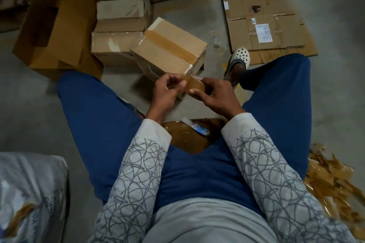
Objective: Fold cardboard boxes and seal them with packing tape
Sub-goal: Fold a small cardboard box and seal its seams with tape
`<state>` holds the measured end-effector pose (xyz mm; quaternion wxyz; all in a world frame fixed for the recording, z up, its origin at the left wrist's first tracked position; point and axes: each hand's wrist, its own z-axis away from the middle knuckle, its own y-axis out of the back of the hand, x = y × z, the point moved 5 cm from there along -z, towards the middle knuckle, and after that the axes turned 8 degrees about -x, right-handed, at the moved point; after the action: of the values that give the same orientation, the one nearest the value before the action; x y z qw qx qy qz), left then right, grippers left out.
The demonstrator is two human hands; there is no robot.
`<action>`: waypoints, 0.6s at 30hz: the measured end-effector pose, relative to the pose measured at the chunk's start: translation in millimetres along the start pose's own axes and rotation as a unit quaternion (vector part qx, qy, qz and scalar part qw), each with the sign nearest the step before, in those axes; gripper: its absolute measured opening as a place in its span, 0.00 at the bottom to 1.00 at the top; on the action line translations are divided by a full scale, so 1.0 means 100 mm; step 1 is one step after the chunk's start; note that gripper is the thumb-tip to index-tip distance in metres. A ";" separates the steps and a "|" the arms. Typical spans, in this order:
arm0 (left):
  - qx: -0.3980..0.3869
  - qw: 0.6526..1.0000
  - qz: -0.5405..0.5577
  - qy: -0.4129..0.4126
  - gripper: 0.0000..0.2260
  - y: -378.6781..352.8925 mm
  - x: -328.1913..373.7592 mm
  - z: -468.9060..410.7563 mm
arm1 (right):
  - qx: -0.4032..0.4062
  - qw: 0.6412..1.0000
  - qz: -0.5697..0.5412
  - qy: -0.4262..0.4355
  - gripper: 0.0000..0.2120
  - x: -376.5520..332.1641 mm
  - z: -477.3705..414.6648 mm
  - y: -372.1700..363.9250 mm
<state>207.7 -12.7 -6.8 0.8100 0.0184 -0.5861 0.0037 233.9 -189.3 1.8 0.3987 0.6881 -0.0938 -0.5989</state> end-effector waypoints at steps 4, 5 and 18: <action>0.045 0.997 -0.053 -0.032 0.10 0.04 0.04 0.03 | -0.001 1.000 0.003 -0.003 0.11 0.01 -0.01 -0.03; 0.061 0.996 -0.058 -0.036 0.09 0.06 0.05 0.03 | 0.001 1.000 0.006 -0.001 0.11 0.01 -0.02 -0.03; 0.048 0.999 0.001 -0.009 0.07 -0.02 0.03 -0.01 | 0.021 0.995 0.072 -0.070 0.26 0.17 -0.11 0.06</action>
<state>209.4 -14.4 -4.3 0.8029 0.0570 -0.5925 0.0324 250.1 -199.1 -7.5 0.4187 0.6440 -0.1833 -0.6135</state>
